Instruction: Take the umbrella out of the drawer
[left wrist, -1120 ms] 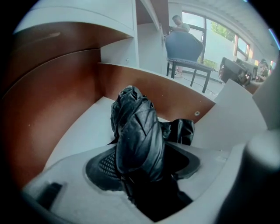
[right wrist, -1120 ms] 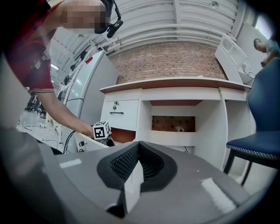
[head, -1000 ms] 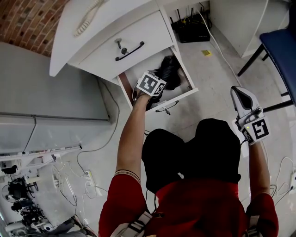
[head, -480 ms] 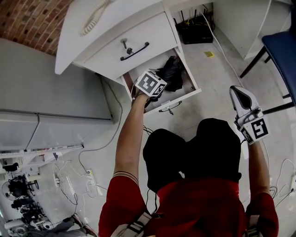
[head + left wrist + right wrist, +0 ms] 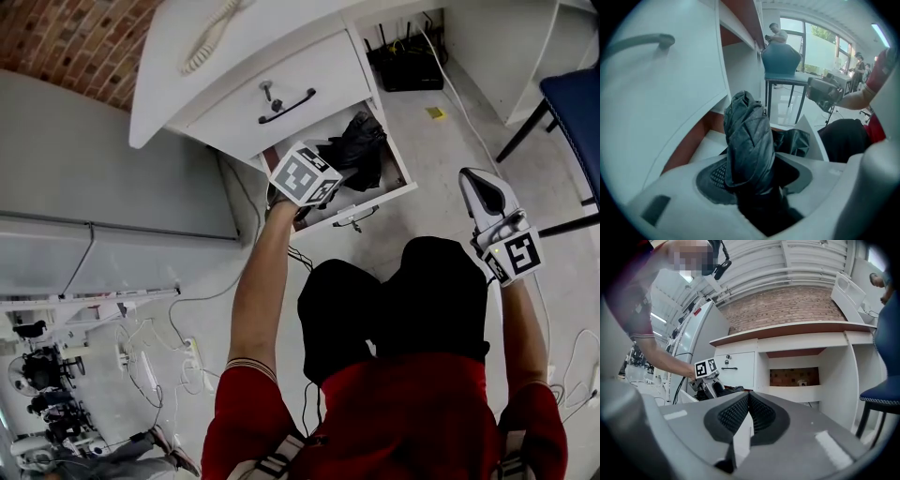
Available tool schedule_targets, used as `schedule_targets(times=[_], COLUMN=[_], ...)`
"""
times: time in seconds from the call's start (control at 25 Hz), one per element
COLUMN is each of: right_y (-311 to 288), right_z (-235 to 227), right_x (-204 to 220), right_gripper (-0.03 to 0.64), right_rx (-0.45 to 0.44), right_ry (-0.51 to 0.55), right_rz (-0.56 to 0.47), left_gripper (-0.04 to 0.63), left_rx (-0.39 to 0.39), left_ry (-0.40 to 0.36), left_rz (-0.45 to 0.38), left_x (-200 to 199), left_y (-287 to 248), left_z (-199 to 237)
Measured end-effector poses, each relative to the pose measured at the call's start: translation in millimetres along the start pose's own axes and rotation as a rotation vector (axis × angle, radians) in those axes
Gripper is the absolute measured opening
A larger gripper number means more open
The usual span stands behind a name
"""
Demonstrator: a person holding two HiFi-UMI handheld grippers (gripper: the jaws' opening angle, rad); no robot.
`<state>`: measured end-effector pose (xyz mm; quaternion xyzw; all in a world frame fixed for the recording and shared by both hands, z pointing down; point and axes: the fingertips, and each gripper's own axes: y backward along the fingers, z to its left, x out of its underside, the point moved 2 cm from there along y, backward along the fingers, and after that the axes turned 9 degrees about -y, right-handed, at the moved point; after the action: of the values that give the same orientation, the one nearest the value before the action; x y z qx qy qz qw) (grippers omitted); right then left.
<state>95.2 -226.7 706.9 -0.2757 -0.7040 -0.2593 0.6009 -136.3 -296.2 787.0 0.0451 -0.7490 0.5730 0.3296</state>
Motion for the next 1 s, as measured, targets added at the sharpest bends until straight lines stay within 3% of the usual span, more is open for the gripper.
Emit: schedule_targets(times=[0.4,0.56,0.72,1.0], right_y=[-17.4,-29.6,-37.7,-42.7], right_z=[10.6,18.9,34.0,59.6], right_x=[-49.7,-89.0,-132.1,-220.9], right_gripper=[0.012,0.012,0.012,0.012], right_rx=[-0.013,-0.019,-0.034,-0.051], right_ry=[-0.018,-0.024,-0.033,-0.060], right_rz=[0.035,0.071,0.113,0.177], left_gripper=[0.230,0.229,0.227,0.227], left_rx=[-0.014,-0.032,-0.057,-0.116], left_ry=[-0.007,-0.023,0.008,0.026], left_rz=[-0.089,-0.139,-0.234,-0.310], left_x=[-26.5,-44.0,-67.4,-107.7], left_y=[54.6,83.7,121.3,200.1], left_z=[-21.9,-28.4,-34.8,-53.8])
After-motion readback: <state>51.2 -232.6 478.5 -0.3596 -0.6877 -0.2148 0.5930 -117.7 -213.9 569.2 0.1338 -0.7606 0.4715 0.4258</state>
